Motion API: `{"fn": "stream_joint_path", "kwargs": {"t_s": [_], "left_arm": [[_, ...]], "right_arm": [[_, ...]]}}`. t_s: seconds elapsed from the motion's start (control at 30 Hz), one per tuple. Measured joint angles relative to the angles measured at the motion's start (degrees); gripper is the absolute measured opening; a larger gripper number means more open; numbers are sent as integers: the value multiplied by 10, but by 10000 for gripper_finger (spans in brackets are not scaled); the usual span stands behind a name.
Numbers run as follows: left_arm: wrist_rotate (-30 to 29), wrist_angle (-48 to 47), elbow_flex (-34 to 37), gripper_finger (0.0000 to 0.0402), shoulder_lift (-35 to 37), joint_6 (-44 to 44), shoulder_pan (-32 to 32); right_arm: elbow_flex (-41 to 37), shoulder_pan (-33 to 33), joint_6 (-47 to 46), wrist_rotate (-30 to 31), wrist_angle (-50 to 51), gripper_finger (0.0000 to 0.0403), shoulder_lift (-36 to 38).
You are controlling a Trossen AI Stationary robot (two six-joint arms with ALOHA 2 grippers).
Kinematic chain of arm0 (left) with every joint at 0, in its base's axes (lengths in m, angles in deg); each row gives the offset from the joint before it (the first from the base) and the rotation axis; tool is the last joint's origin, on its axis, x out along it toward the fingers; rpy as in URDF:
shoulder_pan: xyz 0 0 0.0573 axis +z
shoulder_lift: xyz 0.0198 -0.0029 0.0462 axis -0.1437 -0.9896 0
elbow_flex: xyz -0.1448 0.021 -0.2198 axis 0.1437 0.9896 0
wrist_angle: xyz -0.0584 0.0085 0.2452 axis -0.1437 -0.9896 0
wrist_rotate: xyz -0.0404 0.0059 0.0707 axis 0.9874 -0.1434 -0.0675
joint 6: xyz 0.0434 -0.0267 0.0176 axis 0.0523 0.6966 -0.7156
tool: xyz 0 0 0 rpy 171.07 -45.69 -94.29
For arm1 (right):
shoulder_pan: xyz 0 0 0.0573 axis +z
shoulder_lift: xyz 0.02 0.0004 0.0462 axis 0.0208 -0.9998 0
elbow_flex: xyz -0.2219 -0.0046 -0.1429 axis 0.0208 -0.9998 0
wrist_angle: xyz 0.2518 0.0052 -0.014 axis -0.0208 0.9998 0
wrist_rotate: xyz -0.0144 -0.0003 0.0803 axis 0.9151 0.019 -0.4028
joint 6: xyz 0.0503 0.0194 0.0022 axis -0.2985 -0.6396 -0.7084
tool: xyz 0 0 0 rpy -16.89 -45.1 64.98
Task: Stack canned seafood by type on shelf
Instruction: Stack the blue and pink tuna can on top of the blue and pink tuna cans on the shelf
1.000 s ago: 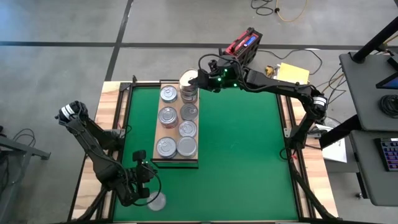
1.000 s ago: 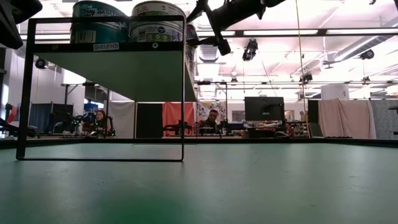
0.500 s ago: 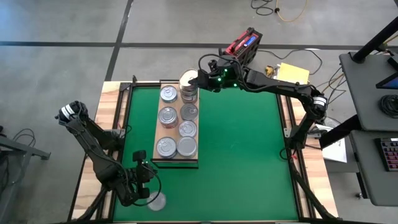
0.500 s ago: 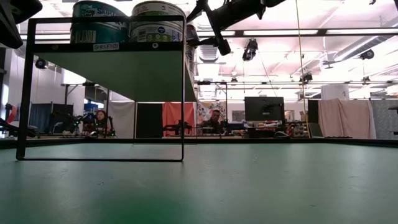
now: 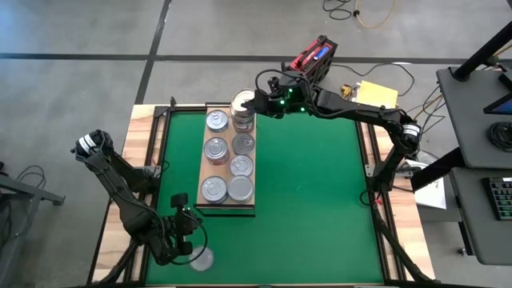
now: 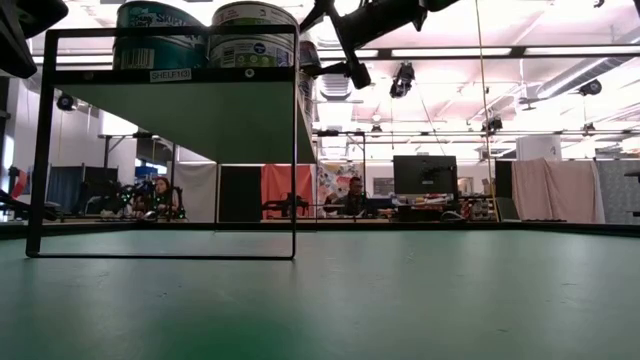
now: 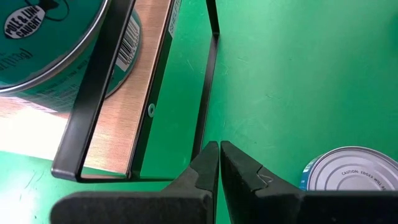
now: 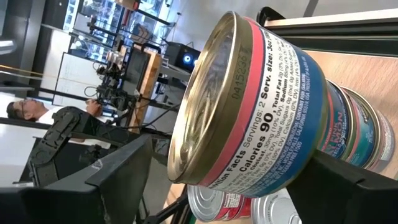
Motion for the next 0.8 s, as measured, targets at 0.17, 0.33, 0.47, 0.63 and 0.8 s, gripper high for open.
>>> {"fn": "stream_joint_path", "kwargs": {"t_s": [0.17, 0.33, 0.47, 0.63, 0.8], "left_arm": [[0, 0, 0, 0, 0, 0, 0], [0, 0, 0, 0, 0, 0, 0], [0, 0, 0, 0, 0, 0, 0], [0, 0, 0, 0, 0, 0, 0], [0, 0, 1, 0, 0, 0, 0]], "right_arm": [[0, 0, -9, 0, -1, 340, 0], [0, 0, -23, 0, -2, 351, 1], [3, 0, -33, 0, 0, 354, 1], [6, 0, -33, 0, -1, 354, 1], [7, 2, -41, 0, -2, 354, 1]]}}
